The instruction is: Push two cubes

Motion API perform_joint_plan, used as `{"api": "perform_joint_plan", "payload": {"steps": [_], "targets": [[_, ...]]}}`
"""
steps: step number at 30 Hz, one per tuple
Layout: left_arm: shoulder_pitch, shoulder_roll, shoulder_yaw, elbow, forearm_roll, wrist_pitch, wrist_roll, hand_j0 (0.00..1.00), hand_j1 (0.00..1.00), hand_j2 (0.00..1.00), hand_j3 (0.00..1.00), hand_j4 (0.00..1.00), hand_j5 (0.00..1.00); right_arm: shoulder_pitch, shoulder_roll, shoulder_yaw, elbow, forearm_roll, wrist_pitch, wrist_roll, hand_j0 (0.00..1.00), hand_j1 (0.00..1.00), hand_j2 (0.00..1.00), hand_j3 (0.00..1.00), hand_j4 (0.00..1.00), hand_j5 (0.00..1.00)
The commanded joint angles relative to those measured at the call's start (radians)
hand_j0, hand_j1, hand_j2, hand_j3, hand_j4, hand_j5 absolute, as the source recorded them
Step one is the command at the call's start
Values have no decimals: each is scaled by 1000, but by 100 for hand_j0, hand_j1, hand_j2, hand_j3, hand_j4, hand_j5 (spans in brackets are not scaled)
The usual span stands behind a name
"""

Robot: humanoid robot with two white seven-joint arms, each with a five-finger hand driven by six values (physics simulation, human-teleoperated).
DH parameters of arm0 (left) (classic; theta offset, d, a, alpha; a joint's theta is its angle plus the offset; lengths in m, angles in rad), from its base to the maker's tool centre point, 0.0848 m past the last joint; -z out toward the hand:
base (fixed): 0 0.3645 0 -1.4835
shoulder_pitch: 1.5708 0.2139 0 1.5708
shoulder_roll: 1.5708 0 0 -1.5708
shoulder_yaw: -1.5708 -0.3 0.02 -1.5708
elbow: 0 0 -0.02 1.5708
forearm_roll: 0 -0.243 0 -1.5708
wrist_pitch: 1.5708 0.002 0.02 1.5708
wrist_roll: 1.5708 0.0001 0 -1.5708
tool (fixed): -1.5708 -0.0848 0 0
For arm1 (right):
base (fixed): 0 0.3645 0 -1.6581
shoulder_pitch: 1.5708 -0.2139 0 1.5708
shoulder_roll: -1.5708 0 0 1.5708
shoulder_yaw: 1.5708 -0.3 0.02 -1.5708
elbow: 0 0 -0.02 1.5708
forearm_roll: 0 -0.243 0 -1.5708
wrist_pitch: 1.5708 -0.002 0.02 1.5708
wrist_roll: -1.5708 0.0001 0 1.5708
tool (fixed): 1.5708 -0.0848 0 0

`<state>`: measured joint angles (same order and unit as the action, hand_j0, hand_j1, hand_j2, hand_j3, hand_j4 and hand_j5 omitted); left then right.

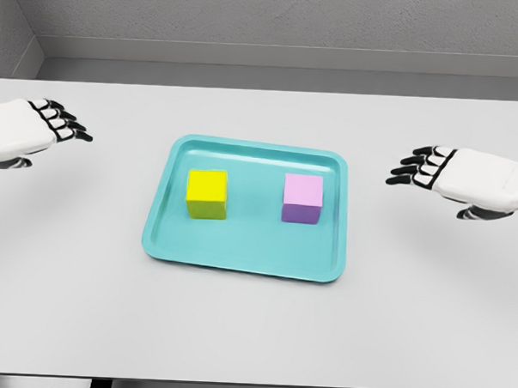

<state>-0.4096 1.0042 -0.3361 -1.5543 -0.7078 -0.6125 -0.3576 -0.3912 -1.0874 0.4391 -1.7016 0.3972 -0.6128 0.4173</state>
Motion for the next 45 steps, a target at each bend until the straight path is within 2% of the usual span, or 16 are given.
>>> {"api": "perform_joint_plan", "payload": {"steps": [1, 5, 6, 11, 12, 13, 15, 17, 18, 21, 23, 26, 30, 32, 45], "targets": [[0, -10, -14, -1, -2, 2, -4, 77, 77, 77, 77, 77, 77, 0, -5, 10, 2, -6, 2, 0, 100, 100, 100, 100, 100, 100], [0, -12, -15, -3, -1, 2, -4, 75, 75, 75, 75, 75, 75, 0, -5, 12, 4, -6, 2, 0, 100, 100, 100, 100, 100, 100], [-8, -26, -64, -9, -1, 2, -20, 70, 70, 70, 70, 70, 70, 0, -12, 17, -3, -6, 2, 0, 100, 100, 100, 100, 100, 100], [-9, -39, -64, -9, 1, 2, -23, 71, 71, 71, 71, 71, 71, 0, -22, -6, 4, -26, 2, -11, 100, 100, 100, 100, 100, 100], [-11, -52, -67, -9, -1, 2, -24, 71, 71, 71, 71, 71, 71, -12, -14, -11, 11, -21, 2, 27, 100, 100, 100, 100, 100, 100], [-14, -52, -78, -10, -1, 2, -24, 71, 71, 71, 71, 71, 71, -24, -9, -16, 20, -23, 2, 132, 90, 90, 90, 90, 90, 90], [-15, -68, -81, -9, -1, 2, -24, 71, 71, 71, 71, 71, 71, -40, 17, -11, 17, -9, 2, 194, 83, 83, 83, 83, 83, 83], [-23, -98, -87, -9, -1, 2, -24, 71, 71, 71, 71, 71, 71, -64, 46, -10, 20, 31, 2, 194, 82, 82, 82, 82, 82, 82], [-29, -101, -99, -9, -1, 2, -26, 71, 71, 71, 71, 71, 71, -86, 87, -6, 28, 60, 2, 194, 80, 80, 80, 80, 80, 80], [-54, -127, -133, -9, -1, 2, -34, 71, 71, 71, 71, 71, 71, -135, 155, 10, 48, 107, 2, 194, 75, 75, 75, 75, 75, 75], [-63, -134, -155, -9, 1, 2, -47, 71, 71, 71, 71, 71, 71, -138, 179, 29, 51, 143, 2, 194, 69, 69, 69, 69, 69, 69], [-84, -151, -181, -9, -1, 2, -49, 71, 71, 71, 71, 71, 71, -138, 224, 33, 77, 169, 2, 194, 69, 69, 69, 69, 69, 69], [-98, -168, -202, -7, -2, 2, -63, 71, 71, 71, 71, 71, 71, -140, 230, 67, 97, 193, 2, 194, 68, 68, 68, 68, 68, 68], [-98, -168, -202, -7, -2, 2, -63, 71, 71, 71, 71, 71, 71, -135, 254, 70, 103, 215, 2, 194, 65, 65, 65, 65, 65, 65], [-110, -203, -215, -7, 1, 2, -75, 71, 71, 71, 71, 71, 71, -118, 305, 70, 105, 206, 2, 194, 65, 65, 65, 65, 65, 65]]}}
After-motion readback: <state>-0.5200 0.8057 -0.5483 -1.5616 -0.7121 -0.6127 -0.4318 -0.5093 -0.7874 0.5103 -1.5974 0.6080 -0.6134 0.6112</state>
